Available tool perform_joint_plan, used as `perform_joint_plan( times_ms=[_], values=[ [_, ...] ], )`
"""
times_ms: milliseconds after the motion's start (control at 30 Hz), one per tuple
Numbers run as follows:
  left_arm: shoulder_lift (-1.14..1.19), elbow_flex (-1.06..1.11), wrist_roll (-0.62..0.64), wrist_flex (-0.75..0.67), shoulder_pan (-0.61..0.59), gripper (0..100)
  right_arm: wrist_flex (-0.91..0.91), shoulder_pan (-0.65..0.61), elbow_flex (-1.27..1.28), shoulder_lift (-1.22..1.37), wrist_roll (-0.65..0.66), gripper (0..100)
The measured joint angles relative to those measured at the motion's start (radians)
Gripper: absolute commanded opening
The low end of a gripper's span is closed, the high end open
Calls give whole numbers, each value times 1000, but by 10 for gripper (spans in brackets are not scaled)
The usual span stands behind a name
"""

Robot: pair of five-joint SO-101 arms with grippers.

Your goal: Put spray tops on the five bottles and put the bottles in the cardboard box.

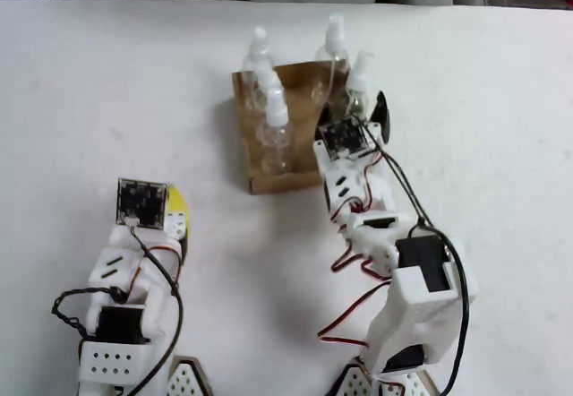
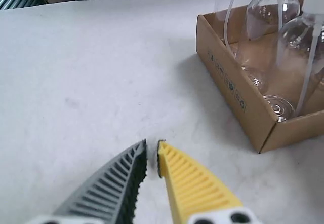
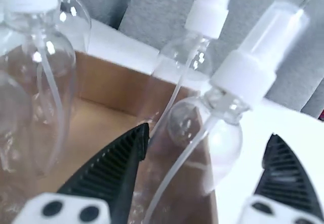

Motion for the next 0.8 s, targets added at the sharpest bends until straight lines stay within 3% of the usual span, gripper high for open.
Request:
perform_joint_plan(
  times_ms=[800],
  values=[
    [0, 0, 0, 0, 0, 61, -77, 6, 2, 0, 0, 311]
  ],
)
